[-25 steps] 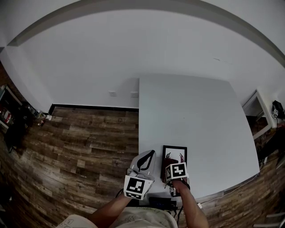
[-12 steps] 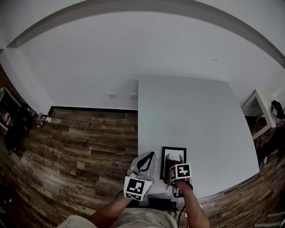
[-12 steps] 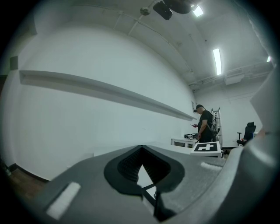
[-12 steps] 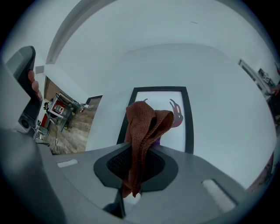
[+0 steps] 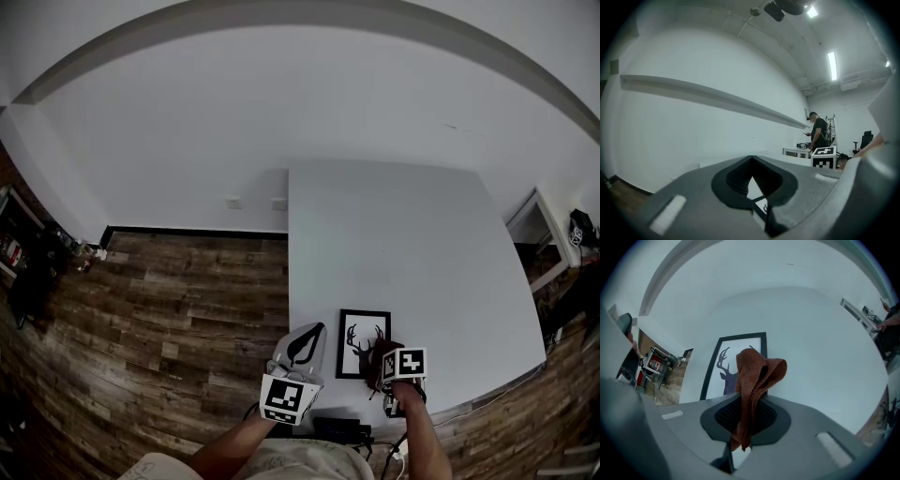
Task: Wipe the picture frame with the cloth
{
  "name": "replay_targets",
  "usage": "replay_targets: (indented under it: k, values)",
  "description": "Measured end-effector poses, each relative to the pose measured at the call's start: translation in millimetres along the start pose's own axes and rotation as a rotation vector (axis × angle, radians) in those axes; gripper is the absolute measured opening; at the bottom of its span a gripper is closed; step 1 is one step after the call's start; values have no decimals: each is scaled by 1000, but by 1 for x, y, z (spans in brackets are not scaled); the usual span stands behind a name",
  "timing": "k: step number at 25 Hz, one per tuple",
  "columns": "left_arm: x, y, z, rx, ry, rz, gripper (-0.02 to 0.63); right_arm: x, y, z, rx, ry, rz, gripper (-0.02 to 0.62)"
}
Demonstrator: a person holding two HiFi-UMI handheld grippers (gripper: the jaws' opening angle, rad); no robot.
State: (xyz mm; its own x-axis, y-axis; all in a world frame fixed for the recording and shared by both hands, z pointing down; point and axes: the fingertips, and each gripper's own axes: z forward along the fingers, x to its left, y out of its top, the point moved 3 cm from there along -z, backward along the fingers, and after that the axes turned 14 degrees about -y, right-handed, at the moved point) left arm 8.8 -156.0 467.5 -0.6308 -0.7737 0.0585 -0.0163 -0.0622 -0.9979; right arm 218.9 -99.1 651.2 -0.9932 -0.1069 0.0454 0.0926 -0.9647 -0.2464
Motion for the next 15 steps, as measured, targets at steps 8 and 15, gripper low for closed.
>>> replay_targets:
  k: [8, 15]
  values:
    - [-1, 1, 2, 0, -2, 6, 0, -28, -4, -7, -6, -31, 25, 58]
    - [-1, 0, 7, -1, -10, 1, 0, -35, -5, -1, 2, -37, 40, 59]
